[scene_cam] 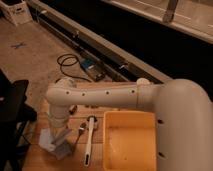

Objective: Place towel in paper cup

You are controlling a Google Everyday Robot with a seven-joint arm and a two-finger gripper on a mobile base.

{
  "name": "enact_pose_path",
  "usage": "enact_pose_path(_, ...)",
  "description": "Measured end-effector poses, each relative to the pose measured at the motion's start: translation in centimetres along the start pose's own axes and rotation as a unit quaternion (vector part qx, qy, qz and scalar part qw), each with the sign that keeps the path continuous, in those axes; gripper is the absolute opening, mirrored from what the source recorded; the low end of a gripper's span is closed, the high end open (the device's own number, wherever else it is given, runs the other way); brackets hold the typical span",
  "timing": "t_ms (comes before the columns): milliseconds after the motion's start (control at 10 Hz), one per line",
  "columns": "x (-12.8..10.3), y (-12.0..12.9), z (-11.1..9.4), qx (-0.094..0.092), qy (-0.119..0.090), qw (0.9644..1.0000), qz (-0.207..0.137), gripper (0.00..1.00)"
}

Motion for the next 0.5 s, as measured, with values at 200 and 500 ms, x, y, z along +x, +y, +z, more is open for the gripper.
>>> enact_pose_path(200, 2.7, 0.5, -3.6, 0.021, 0.016, 0.9994, 0.021, 0.00)
enact_pose_path(500, 7.3, 0.7, -11.3, 0.052, 0.048, 0.9959, 0.057, 0.00)
